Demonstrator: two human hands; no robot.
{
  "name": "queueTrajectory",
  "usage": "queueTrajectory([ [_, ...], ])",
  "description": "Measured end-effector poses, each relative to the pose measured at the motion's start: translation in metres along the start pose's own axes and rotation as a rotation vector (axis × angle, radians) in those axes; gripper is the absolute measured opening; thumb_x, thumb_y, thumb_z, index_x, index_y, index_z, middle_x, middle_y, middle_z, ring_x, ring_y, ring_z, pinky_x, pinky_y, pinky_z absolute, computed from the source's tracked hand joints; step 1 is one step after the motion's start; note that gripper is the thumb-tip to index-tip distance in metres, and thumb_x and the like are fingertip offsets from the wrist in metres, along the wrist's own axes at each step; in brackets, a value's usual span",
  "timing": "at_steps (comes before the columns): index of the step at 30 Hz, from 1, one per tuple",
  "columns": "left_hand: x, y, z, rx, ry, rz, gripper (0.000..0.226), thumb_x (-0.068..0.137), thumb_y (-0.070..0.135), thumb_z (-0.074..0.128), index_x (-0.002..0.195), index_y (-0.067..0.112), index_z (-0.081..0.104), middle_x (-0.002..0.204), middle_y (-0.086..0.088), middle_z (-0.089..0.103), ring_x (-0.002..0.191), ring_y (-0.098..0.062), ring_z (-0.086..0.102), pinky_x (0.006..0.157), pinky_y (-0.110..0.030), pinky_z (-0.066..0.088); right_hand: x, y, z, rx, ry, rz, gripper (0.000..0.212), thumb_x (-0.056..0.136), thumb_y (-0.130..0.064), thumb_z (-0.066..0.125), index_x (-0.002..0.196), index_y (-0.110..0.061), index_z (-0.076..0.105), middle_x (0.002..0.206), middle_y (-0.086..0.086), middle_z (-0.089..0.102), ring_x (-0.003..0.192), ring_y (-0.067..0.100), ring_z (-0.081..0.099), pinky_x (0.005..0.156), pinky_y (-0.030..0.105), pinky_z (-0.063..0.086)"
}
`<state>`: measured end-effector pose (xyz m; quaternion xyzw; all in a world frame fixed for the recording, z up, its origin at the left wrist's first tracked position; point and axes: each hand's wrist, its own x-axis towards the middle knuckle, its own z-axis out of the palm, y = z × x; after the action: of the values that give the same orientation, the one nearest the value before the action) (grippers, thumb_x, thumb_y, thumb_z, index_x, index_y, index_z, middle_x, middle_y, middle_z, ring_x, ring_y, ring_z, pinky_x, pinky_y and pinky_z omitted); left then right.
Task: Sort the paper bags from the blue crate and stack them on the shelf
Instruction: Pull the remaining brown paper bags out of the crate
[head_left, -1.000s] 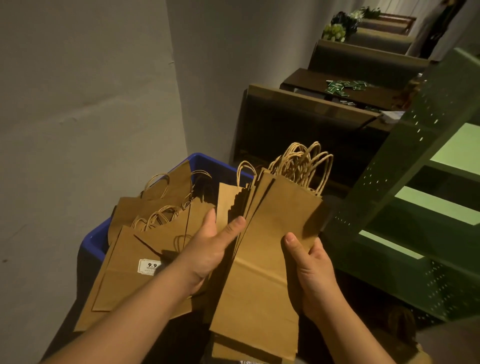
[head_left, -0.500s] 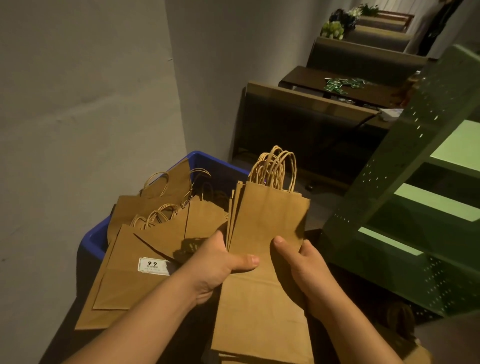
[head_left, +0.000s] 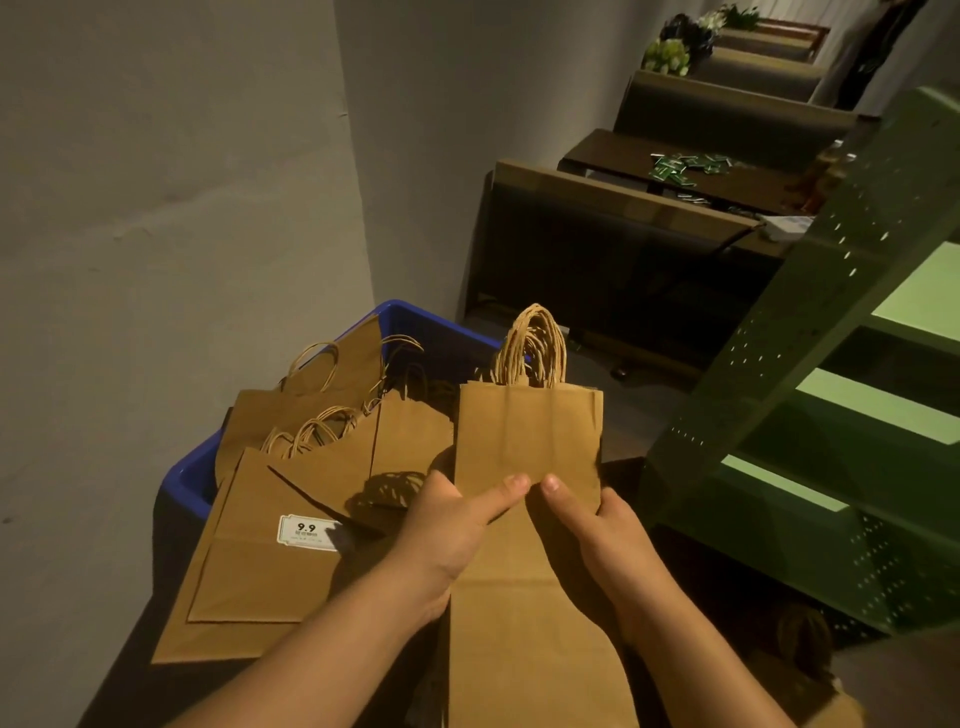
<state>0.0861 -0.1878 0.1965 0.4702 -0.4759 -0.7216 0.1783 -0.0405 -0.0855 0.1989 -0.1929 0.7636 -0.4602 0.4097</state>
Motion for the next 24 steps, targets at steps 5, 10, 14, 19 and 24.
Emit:
queueTrajectory([
  [5, -0.003, 0.008, 0.005, 0.032, -0.037, -0.015, 0.067, 0.072, 0.056, 0.085, 0.118, 0.023, 0.051, 0.116, 0.000, 0.063, 0.109, -0.020, 0.062, 0.096, -0.044, 0.054, -0.002, 0.000, -0.002, 0.069, 0.012, -0.068, 0.044, 0.073, -0.056, 0.074, 0.106, -0.032, 0.058, 0.104, -0.005, 0.072, 0.091, 0.015, 0.072, 0.073, 0.026, 0.054],
  [10, 0.004, 0.021, 0.006, 0.239, -0.081, -0.059, 0.104, 0.082, 0.072, 0.065, 0.159, 0.015, 0.024, 0.161, -0.007, 0.039, 0.147, -0.030, 0.038, 0.119, -0.051, 0.035, 0.001, 0.003, 0.002, 0.113, 0.105, -0.042, 0.063, 0.065, -0.057, 0.077, 0.115, -0.023, 0.058, 0.108, 0.000, 0.070, 0.098, 0.021, 0.069, 0.085, 0.035, 0.055],
  [14, 0.026, 0.047, -0.003, 0.315, -0.140, -0.045, 0.104, 0.078, 0.095, 0.027, 0.162, 0.034, 0.024, 0.167, -0.001, 0.030, 0.152, -0.029, 0.029, 0.123, -0.055, 0.022, 0.005, 0.001, 0.001, 0.124, 0.147, 0.003, 0.054, 0.074, -0.053, 0.075, 0.109, -0.015, 0.058, 0.101, 0.007, 0.067, 0.087, 0.024, 0.066, 0.067, 0.029, 0.047],
  [19, 0.099, 0.052, -0.047, 0.188, 0.091, -0.107, 0.061, 0.106, 0.058, 0.033, 0.151, 0.019, 0.048, 0.140, -0.011, 0.059, 0.135, -0.037, 0.052, 0.116, -0.054, 0.039, 0.011, 0.001, -0.001, 0.136, 0.160, 0.031, 0.059, 0.071, -0.056, 0.073, 0.105, -0.010, 0.056, 0.098, 0.013, 0.065, 0.084, 0.026, 0.063, 0.065, 0.030, 0.044],
  [24, 0.150, 0.011, -0.079, 0.313, 0.257, -0.276, 0.058, 0.104, 0.036, 0.054, 0.154, 0.011, 0.039, 0.156, -0.016, 0.044, 0.143, -0.037, 0.041, 0.116, -0.051, 0.036, 0.019, 0.001, -0.002, 0.189, 0.166, 0.077, 0.042, 0.084, -0.040, 0.075, 0.098, -0.005, 0.056, 0.090, 0.015, 0.062, 0.076, 0.024, 0.058, 0.063, 0.029, 0.041],
])
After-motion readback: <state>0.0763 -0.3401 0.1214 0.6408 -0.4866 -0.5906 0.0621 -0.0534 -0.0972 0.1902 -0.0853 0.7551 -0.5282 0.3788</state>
